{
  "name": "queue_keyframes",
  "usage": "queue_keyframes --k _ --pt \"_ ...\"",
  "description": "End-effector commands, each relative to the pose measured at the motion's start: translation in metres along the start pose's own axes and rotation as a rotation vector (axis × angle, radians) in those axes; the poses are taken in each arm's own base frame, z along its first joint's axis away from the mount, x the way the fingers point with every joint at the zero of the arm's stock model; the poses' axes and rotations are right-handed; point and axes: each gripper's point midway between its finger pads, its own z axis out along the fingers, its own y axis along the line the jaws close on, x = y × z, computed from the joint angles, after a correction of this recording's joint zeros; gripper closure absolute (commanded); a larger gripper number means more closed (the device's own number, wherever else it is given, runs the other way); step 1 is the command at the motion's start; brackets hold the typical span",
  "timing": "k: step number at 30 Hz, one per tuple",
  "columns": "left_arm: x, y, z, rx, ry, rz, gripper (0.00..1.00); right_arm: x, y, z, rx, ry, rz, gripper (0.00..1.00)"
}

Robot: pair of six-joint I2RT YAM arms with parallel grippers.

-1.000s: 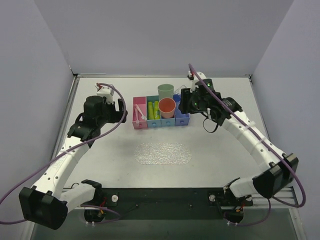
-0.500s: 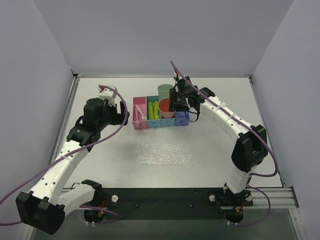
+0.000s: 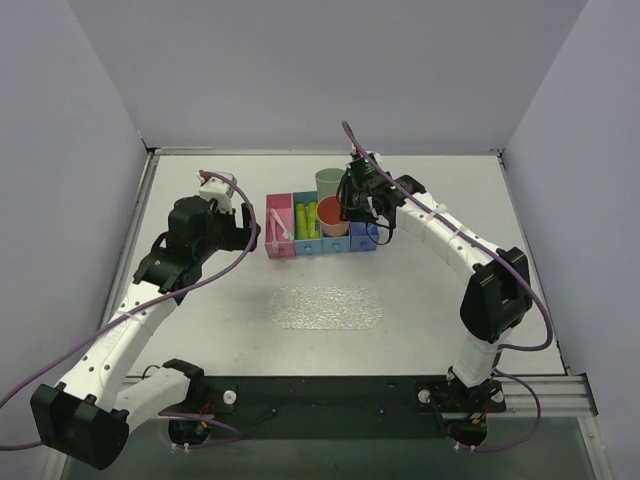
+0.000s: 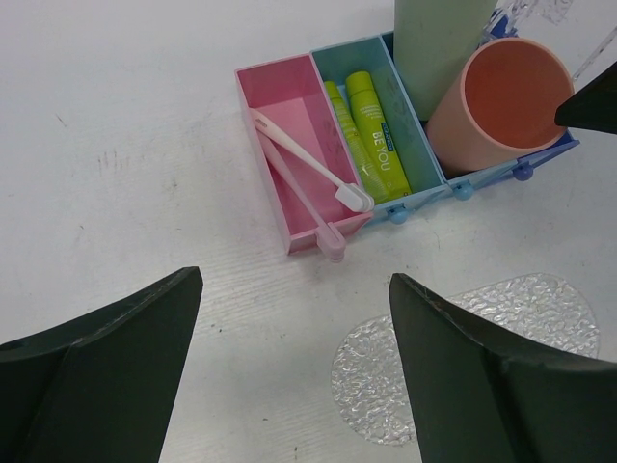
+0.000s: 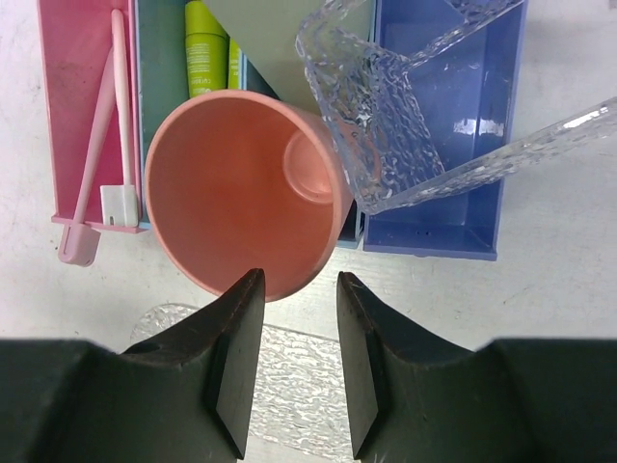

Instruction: Prepare toiletry sets of a toothbrush and toothpaste on the tray

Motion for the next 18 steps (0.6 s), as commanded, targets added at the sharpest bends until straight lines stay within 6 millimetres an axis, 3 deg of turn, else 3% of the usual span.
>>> queue_keyframes --k 1,18 --pt "-0.0175 -0.0043 -0.0058 0.013 -0.067 0.014 0.11 -0.0097 -0.0011 0.0008 0.043 -0.038 0.025 0.68" --pt "-0.0165 -0.0097 -0.0067 0.032 -0.065 0.02 0.11 -0.0112 0.006 0.0076 0.057 -0.043 0.06 0.87"
